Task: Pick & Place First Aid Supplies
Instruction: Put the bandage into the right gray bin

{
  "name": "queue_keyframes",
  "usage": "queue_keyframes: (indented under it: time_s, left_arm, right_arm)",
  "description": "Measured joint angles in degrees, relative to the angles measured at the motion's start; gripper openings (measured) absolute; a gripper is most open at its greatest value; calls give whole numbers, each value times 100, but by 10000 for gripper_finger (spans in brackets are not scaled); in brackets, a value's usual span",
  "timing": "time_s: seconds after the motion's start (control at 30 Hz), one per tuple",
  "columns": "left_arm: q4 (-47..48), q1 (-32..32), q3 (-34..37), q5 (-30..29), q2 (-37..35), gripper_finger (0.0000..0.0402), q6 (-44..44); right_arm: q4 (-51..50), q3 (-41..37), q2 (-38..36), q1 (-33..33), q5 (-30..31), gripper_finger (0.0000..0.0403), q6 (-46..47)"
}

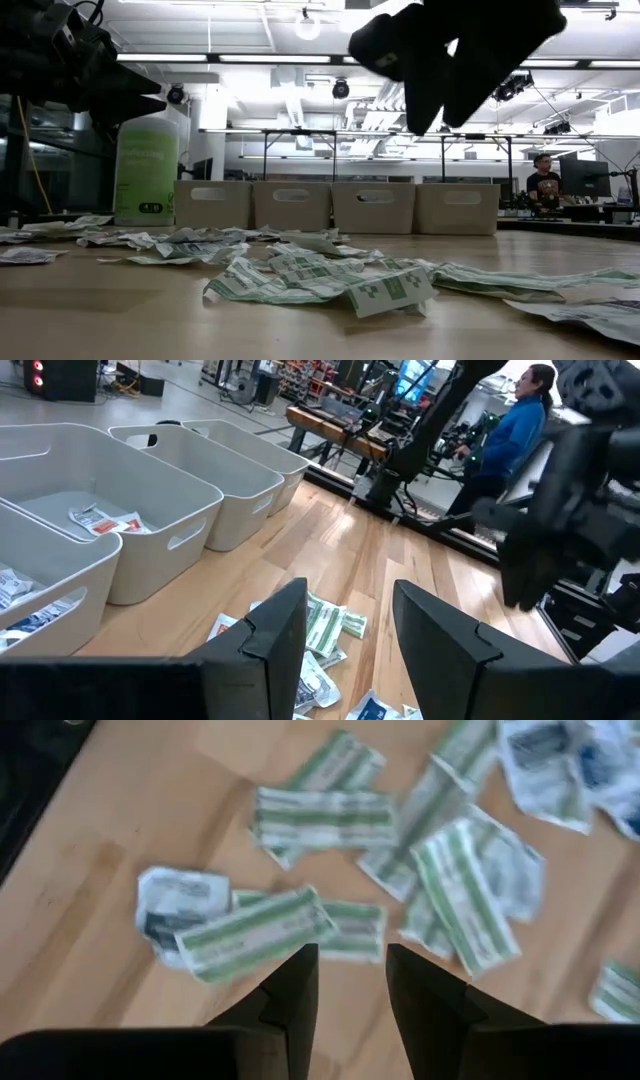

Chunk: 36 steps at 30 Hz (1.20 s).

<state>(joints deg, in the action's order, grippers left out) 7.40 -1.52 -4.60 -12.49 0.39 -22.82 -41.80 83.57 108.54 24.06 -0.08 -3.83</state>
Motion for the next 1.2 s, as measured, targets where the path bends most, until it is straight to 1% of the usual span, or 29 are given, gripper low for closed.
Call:
queue_keyframes:
  time_s: [0.2,0.53,0.67,0.73,0.87,0.93,1.1,1.2]
  left_arm:
    - [0,0,0,0,0,150,0]
    - [0,0,0,0,1,150,1]
    - [0,-1,1,0,1,150,-1]
    - [0,-2,0,0,-1,150,-1]
    - [0,-1,1,0,0,150,0]
    - [0,0,0,0,-1,150,-1]
    - [0,-1,1,0,0,150,0]
    - [0,-2,2,0,1,150,-1]
  right_arm:
    - [223,-2,293,229,-199,114,-84]
    - [-83,-2,356,807,-175,114,753]
    - [-136,-4,593,1062,-77,114,731]
    - [-102,-9,698,1212,177,114,512]
    - [-74,-9,758,1462,1086,114,116]
    - [-83,-9,779,1537,1358,114,81]
    - [-146,-9,886,1746,1644,114,78]
    - [-214,-9,924,1906,1926,114,93]
